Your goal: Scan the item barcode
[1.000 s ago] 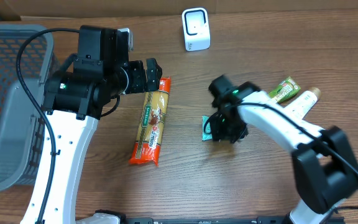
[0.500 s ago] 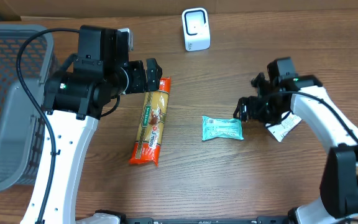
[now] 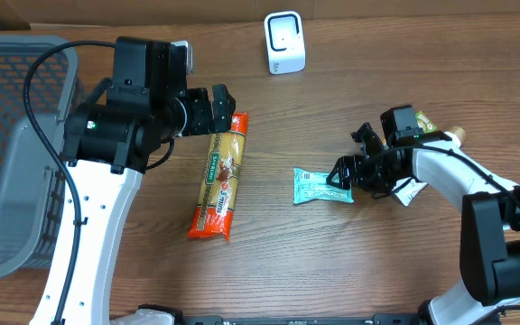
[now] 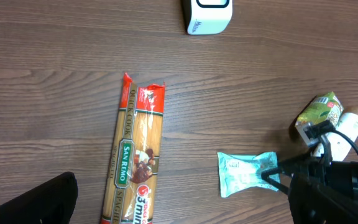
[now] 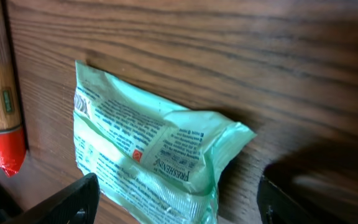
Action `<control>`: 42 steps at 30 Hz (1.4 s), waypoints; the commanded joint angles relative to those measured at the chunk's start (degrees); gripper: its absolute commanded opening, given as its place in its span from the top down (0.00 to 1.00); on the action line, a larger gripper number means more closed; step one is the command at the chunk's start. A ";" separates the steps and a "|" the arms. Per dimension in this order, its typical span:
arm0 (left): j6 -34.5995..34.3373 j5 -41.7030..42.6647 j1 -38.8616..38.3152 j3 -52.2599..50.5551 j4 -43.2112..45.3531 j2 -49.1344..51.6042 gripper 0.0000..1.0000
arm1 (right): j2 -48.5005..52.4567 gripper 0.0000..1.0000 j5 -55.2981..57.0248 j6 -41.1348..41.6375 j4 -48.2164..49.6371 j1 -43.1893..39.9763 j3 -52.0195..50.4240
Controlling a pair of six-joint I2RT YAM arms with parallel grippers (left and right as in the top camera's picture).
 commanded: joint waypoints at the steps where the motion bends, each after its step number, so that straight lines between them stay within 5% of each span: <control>1: -0.15 0.46 -0.04 0.22 0.17 0.09 0.00 | -0.04 0.20 -2.12 -0.33 3.08 -0.04 -3.45; 15: -0.15 0.46 -0.04 0.22 0.17 0.09 0.00 | -0.02 0.62 -1.92 5.49 15.28 -0.07 -12.11; 21: -0.15 0.46 -0.04 0.22 0.17 0.09 0.00 | -0.04 0.96 -3.96 7.39 15.04 -0.07 -12.22; 30: -0.15 0.46 -0.04 0.22 0.17 0.09 0.00 | -5.27 0.96 -18.21 7.45 11.50 -0.17 -8.04; 42: -0.15 0.46 -0.04 0.22 0.17 0.09 0.00 | -25.66 0.96 -6.19 7.54 -2.89 -0.11 6.32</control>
